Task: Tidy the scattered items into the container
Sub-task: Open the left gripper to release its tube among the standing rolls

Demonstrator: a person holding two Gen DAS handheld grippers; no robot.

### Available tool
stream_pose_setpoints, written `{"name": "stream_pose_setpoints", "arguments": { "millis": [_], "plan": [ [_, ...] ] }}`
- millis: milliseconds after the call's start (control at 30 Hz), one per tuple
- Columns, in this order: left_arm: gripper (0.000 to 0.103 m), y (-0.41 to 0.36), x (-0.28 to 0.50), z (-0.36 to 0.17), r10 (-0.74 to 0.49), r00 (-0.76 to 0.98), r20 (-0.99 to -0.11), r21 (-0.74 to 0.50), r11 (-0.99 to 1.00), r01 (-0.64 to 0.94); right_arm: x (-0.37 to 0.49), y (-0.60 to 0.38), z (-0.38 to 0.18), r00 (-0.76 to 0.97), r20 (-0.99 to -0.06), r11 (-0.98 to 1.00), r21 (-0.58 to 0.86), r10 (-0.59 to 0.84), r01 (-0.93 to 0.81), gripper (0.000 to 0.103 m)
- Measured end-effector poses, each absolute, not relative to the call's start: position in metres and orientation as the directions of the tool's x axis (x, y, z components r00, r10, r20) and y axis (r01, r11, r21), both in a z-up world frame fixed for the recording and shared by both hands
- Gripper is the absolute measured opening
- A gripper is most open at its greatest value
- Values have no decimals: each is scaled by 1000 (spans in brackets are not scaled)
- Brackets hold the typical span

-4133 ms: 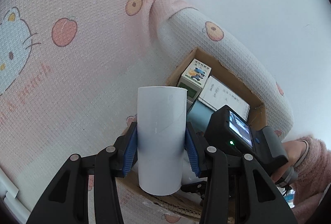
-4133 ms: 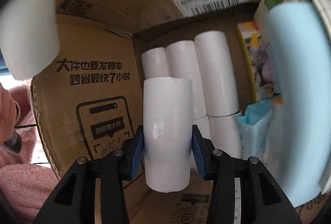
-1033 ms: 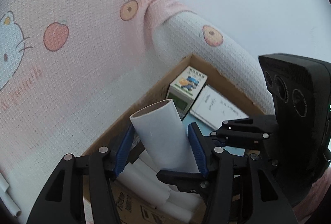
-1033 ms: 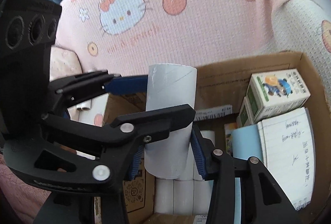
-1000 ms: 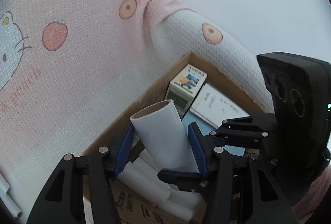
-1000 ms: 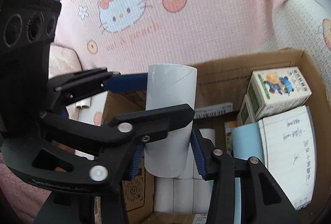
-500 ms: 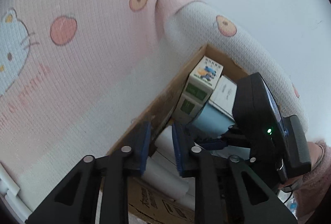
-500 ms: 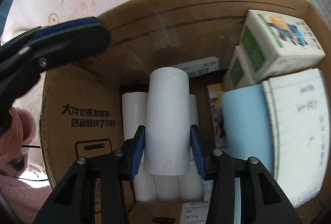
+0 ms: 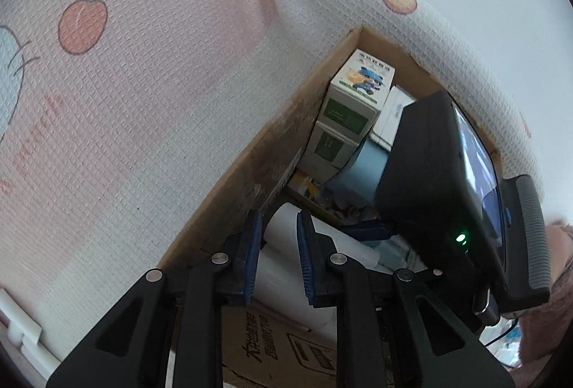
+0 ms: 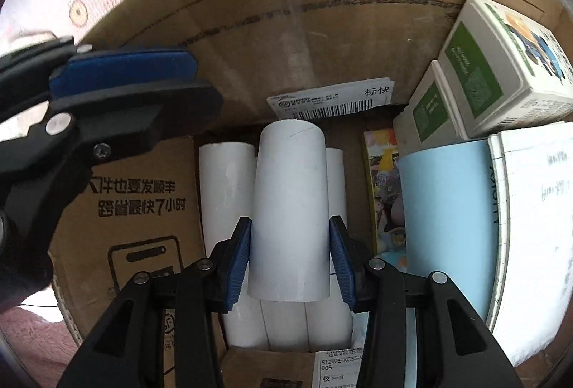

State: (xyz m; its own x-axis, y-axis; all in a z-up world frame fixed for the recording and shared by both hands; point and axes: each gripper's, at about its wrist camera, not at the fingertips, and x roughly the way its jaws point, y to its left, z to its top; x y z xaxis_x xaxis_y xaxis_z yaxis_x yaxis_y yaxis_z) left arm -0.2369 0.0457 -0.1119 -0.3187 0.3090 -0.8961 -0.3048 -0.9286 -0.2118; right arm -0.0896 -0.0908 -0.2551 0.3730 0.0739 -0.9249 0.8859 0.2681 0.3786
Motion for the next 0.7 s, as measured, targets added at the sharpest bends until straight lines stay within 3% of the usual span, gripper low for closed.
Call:
{"name": "stream_pose_setpoints", "arguments": {
  "millis": [433,533,700],
  "plan": [
    [23,53,-243,-119,309,-262,-914,-220,-922,-320,-106,-88,-247,375,-926,276,370,34,887,40],
    [23,56,-244,-121,303,-254,-918,-217,-923,-317,-103,-85,-251,358,-933,299,353,39,887,31],
    [23,65,-242,-127,281,-234,-931,-198,-925,-323,-99,-85,-261,363,-929,298,366,69,881,30]
  ]
}}
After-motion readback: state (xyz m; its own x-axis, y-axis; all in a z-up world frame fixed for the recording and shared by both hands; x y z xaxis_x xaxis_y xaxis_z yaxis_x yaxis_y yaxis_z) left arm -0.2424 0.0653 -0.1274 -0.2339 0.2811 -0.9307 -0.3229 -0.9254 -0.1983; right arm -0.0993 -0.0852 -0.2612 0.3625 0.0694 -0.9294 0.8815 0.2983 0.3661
